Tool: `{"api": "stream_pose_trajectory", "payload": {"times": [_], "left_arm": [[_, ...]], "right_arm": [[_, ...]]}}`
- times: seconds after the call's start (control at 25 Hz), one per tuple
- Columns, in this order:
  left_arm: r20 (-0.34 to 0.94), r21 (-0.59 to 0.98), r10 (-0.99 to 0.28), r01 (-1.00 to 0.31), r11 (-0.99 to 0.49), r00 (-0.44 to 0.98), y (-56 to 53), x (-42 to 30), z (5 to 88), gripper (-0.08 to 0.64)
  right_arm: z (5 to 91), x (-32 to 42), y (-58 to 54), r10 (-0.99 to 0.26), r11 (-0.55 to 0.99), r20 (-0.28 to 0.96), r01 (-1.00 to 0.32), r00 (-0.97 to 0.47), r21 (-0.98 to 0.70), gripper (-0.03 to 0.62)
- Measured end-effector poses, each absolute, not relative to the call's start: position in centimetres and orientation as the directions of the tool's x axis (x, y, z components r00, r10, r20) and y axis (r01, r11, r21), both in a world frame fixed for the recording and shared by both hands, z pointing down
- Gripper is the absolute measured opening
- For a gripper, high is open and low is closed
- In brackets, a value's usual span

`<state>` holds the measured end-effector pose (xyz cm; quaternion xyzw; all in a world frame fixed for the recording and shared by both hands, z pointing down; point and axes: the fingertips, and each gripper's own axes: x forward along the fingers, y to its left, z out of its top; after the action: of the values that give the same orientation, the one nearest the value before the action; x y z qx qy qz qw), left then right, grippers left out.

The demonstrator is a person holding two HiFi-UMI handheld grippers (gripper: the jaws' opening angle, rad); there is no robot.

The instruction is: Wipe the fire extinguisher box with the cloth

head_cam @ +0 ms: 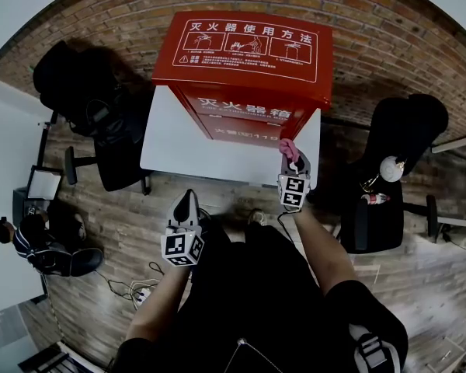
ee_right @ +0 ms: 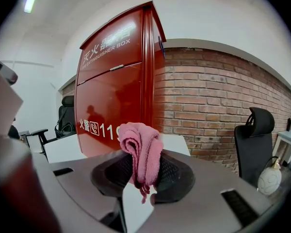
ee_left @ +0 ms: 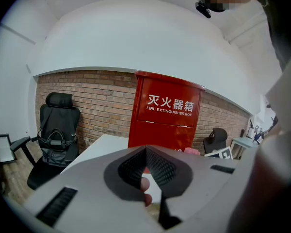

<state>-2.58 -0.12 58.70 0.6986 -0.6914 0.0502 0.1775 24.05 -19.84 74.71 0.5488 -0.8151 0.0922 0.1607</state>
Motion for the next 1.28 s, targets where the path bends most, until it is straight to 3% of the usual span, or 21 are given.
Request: {"api": "stream_pose_trajectory", "payload": {"times": [1.28], "left_arm": [[0.349, 0.154, -0.937, -0.985, 0.074, -0.015, 2.1, -5.2, 59.3, 0.018]], "right_arm": [[79.7, 23.0, -19.9, -0.844, 0.358, 0.451, -0.931, -0.29, 0.073, 0.112]]}}
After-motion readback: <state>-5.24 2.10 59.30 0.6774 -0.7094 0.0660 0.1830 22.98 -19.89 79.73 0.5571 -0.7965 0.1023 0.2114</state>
